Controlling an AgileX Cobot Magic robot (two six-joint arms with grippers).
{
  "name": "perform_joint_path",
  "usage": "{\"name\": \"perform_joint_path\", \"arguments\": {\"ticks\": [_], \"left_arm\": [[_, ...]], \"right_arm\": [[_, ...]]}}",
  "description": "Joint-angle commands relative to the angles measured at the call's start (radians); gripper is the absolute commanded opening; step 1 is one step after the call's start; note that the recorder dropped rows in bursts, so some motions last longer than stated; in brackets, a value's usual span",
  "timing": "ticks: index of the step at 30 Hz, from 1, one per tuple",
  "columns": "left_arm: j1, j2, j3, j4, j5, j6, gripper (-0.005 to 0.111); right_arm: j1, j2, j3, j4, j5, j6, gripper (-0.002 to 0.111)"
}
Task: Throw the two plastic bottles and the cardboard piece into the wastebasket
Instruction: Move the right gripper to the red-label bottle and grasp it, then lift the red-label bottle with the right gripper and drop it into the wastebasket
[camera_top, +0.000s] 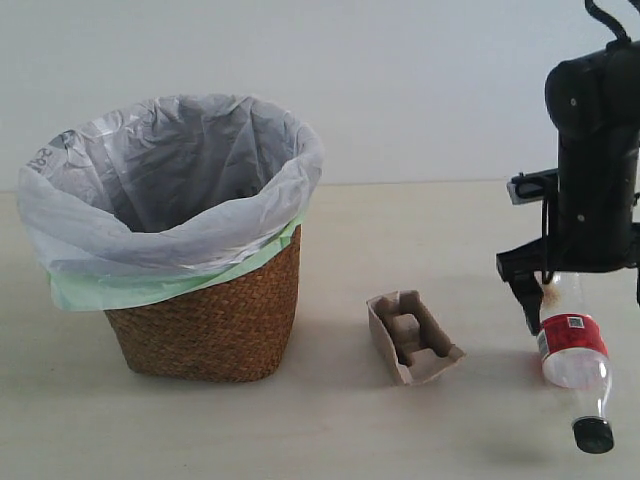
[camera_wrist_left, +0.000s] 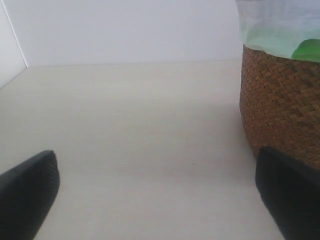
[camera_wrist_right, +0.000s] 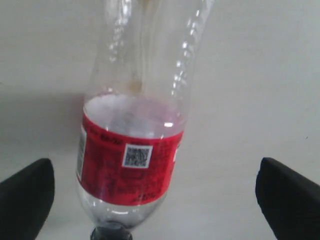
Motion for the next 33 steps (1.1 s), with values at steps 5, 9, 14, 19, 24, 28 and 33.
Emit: {"name": "perform_joint_path", "arguments": {"ticks": [5, 9, 14, 19, 24, 28, 33], "left_arm": [[-0.005, -0.003, -0.004, -0.002, -0.007, -0.009, 0.108], [-0.005, -0.003, -0.004, -0.002, -0.007, -0.009, 0.108], [-0.005, -0.003, -0.004, -0.002, -0.007, -0.009, 0.108], [-0.005, -0.003, -0.004, -0.002, -0.007, -0.009, 0.108], [-0.005, -0.003, -0.004, -0.002, -0.007, -0.009, 0.108], [-0.005, -0.003, -0.004, -0.002, -0.007, -0.009, 0.108], [-0.005, -0.003, -0.004, -0.002, -0.007, -0.009, 0.108]], "right_arm": [[-0.009, -0.011, 0.127, 0.076, -0.037, -0.033, 0.101], [-0.009, -0.011, 0.146, 0.075, -0.132, -0.031, 0.101], [-0.009, -0.011, 0.2, 0.07, -0.249, -0.003, 0.101], [-0.009, -0.011, 0.204, -0.024, -0.244, 0.059, 0.08], [-0.009, -0.011, 0.204, -0.104, -0.226, 0.105, 0.0], [-0.009, -0.026, 0.204, -0.118, -0.244, 0.086, 0.001], [-0.009, -0.174, 0.204, -0.1, -0.422, 0.086, 0.0]]}}
